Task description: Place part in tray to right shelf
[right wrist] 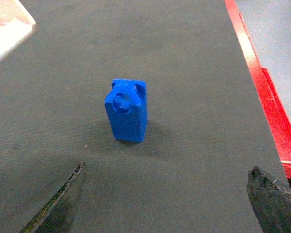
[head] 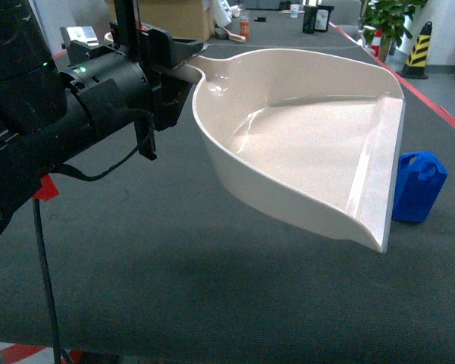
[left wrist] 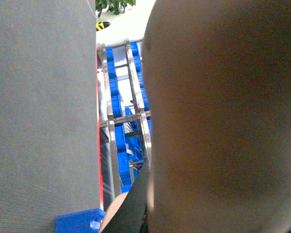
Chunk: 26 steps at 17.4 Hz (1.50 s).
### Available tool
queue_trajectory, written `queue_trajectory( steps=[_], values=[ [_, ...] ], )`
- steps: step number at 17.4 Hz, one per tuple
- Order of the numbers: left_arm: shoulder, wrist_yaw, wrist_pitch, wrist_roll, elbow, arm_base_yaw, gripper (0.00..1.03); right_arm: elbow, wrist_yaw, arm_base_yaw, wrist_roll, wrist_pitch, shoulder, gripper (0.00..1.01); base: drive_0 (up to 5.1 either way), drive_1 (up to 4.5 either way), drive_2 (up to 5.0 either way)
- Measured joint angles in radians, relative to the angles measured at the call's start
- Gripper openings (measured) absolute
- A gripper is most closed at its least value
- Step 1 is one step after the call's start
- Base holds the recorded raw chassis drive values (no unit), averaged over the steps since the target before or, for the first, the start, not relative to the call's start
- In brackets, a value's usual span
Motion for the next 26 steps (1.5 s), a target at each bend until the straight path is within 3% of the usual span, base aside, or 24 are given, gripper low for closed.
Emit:
queue_trajectory(
  steps=[4,8,12,16,21,24,26],
  values=[
    [0.000,0.000,0.000,0.000,0.000,0.000,0.16,0.240,-0.013,0.057,-0.031,-0.015,0.360,0.98,0.0,0.00,0.0],
    [0.000,-0.001,0.000,0.000,0.000,0.000,0.16,0.440,-0.008,0.095,-0.037,-0.067,0.538,0.98,0.0,0.00,0.0],
    [0.000,0.000,0.000,0.000,0.000,0.000,0.16,0.584,-0.024,0.117,-0.029,-0.123,0.658,0.98,0.0,0.00,0.0],
    [0.000,0.000,0.000,0.000,0.000,0.000,0.15,0.684,-0.001,0.127,-0.023,-0.143,0.772,0.95,0.0,0.00,0.0],
    [0.000,0.000,0.000,0.000,0.000,0.000,0.15,0.681,0.013,0.126,-0.002,-0.097,0.815,0.49,0.0,0.00,0.0],
    [0.000,0.000,0.000,0.000,0.000,0.000,0.15,0.571,0.010,0.094,0.002,-0.092,0.691,0.47,0.0,0.00,0.0],
    [0.000,0.000,0.000,0.000,0.000,0.000,0.15,0.486,-0.031,0.045,0.006,-0.126,0.519,0.47,0.0,0.00,0.0]
  ],
)
